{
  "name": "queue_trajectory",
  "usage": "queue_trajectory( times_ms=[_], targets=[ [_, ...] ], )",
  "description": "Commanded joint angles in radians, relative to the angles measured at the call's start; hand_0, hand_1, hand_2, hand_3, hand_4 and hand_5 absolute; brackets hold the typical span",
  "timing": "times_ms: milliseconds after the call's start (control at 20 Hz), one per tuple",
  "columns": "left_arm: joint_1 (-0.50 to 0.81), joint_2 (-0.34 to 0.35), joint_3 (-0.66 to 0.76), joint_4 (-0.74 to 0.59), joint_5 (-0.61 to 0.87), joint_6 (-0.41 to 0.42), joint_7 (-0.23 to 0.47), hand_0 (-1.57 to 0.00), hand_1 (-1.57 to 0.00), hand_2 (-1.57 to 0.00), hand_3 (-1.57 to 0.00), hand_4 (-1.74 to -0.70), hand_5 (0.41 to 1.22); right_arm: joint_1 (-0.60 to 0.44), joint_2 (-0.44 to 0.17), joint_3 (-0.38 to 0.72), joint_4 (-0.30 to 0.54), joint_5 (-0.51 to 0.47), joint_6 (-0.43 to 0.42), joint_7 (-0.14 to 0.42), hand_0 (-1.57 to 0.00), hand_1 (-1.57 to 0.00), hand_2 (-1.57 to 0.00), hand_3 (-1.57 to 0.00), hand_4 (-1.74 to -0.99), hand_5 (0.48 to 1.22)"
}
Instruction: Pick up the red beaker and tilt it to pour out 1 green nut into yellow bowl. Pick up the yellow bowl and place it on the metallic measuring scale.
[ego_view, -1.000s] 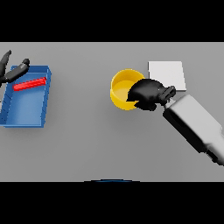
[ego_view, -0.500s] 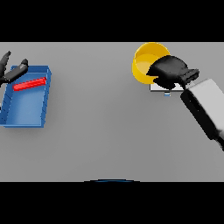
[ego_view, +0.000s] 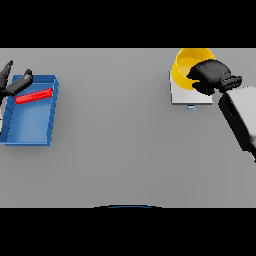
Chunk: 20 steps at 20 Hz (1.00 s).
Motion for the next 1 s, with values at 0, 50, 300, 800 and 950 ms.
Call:
queue_trajectory(
  times_ms=[0,50,300,800,950],
  targets=[
    [-0.004,-0.007,-0.005,0.005,-0.001,0.000,0.002,0.00,0.00,0.00,0.00,-0.86,0.789,-0.007,0.009,0.000,0.030,0.003,-0.012,-0.005,-1.57,-1.57,-1.45,-1.24,-1.741,1.221],
    [-0.008,0.002,-0.001,0.010,-0.003,-0.004,0.007,0.00,0.00,0.00,0.00,-0.86,0.797,-0.005,0.006,-0.001,0.042,0.000,-0.014,-0.020,-1.57,-1.57,-1.43,-1.29,-1.741,1.221],
    [-0.005,-0.001,-0.007,0.011,-0.008,-0.004,0.013,0.00,0.00,0.00,0.00,-0.85,0.807,-0.018,0.031,-0.007,0.136,0.000,-0.046,-0.029,-1.57,-1.57,-1.38,-1.38,-1.741,1.221],
    [-0.006,0.007,-0.004,0.001,0.001,-0.017,0.007,0.00,0.00,0.00,0.00,-0.84,0.774,-0.022,0.032,-0.019,0.166,-0.021,-0.018,-0.018,-1.33,-1.12,-1.01,-0.82,-1.592,1.074],
    [-0.001,0.001,-0.001,-0.002,0.008,-0.014,0.021,0.00,0.00,0.00,0.00,-0.84,0.764,-0.027,0.053,-0.036,0.189,-0.043,0.005,-0.004,-0.76,-0.67,-0.58,-0.48,-1.513,0.923]
  ],
)
